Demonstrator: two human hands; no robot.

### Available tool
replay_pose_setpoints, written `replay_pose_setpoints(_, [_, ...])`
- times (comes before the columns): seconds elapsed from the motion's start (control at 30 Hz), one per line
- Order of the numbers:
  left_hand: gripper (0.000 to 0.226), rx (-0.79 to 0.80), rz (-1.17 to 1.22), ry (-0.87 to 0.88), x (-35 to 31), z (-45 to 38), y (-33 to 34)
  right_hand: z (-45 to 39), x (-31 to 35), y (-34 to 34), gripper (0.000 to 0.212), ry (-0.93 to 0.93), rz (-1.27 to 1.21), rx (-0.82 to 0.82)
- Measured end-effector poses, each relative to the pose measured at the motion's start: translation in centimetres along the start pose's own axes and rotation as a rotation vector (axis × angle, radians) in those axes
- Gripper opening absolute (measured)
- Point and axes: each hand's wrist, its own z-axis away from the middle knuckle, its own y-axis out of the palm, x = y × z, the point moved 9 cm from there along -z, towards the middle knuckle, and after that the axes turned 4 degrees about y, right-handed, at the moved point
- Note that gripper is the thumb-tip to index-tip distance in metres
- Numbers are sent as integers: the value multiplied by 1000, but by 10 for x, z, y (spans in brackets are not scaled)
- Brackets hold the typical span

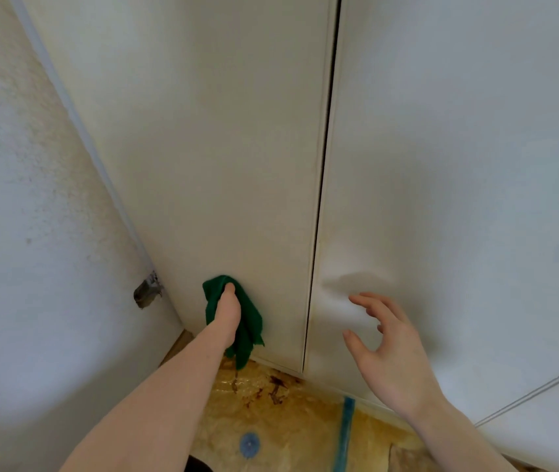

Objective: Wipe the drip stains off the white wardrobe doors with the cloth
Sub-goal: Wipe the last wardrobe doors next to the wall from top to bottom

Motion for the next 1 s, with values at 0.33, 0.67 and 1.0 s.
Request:
replay_pose_setpoints(0.33, [69,210,-151,-133,53,59,62,7,-7,-18,47,36,10,-18])
replay_pose_setpoints(0.67, [58,467,-335,-112,59,98,87,5,1,-13,45,62,5,-21])
replay_pose_setpoints(1.0, [75,256,-90,-76,10,30,10,-2,3,1,46,52,-6,-12])
